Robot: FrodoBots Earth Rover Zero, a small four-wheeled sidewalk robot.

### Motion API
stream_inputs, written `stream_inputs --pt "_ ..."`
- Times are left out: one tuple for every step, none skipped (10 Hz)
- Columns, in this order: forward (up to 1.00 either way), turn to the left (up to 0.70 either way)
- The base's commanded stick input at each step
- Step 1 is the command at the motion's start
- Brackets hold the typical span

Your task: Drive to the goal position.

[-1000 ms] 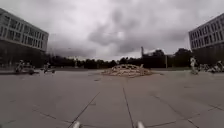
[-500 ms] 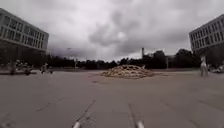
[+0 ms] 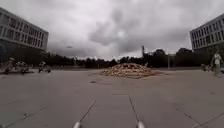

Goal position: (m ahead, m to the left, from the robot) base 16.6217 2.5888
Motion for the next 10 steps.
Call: stream_inputs --pt "0.96 0.0" --pt "0.96 0.0" --pt "0.96 0.0" --pt "0.96 0.0" --pt "0.96 0.0" --pt "0.96 0.0" --pt "0.96 0.0" --pt "0.96 0.0" --pt "0.98 0.0" --pt "0.99 0.0"
